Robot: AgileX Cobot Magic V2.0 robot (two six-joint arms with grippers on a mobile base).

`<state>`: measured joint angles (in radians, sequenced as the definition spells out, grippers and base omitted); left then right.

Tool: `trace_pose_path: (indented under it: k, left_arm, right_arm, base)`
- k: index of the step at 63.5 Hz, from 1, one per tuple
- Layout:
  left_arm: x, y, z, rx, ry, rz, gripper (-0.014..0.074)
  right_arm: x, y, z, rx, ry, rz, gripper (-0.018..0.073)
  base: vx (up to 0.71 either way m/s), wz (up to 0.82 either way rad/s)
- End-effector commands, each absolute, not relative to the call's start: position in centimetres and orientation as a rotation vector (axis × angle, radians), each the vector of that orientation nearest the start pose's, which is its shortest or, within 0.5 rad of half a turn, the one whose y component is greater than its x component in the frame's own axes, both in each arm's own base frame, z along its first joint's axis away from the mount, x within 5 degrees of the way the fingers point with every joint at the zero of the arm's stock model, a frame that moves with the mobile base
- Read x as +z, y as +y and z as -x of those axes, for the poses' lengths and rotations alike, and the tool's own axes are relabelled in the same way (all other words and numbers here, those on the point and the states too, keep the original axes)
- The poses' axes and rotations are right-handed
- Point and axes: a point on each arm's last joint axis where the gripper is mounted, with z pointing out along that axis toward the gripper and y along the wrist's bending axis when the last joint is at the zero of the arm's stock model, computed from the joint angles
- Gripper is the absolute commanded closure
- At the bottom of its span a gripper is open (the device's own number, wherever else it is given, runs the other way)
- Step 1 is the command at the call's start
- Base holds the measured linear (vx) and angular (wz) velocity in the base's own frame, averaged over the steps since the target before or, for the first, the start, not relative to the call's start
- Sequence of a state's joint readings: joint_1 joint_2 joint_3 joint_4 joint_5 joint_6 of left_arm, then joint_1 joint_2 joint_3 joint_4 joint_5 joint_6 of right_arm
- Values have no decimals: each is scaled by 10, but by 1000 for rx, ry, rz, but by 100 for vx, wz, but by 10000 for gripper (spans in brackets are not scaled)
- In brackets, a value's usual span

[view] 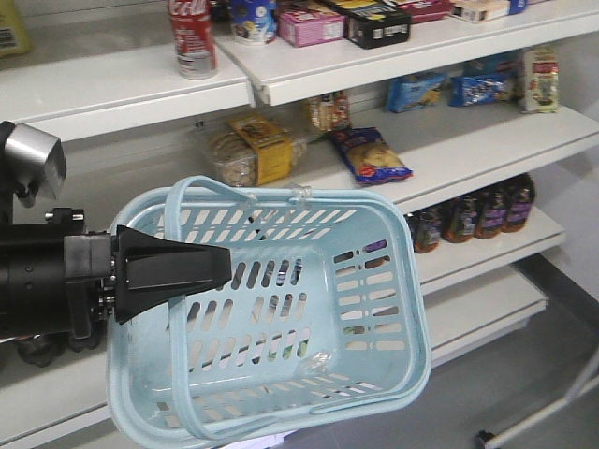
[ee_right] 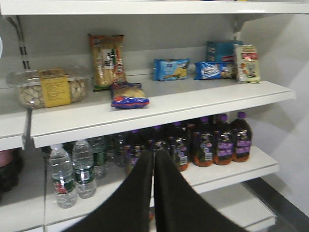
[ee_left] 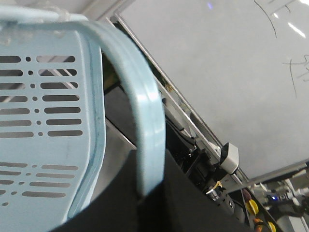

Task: Place coke in basket with both arms
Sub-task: 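Drive the base to the shelf with the red Coca-Cola bottle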

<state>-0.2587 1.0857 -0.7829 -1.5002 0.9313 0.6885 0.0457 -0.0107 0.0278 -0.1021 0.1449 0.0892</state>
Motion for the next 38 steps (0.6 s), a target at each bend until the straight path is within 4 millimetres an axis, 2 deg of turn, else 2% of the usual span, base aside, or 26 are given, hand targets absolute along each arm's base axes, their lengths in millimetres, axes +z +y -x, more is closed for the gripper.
trace_pose_path:
  k: [1,38]
  left_arm:
    - [360,-123,-174,-1621,1951,-186,603]
    - [360,-123,-174,-1621,1951,-186,603]
  right_arm:
    - [196,2,-56,5,1560,50,564]
    - [196,2,-56,5,1560,50,564]
  base:
    - [12,61]
    - [12,52]
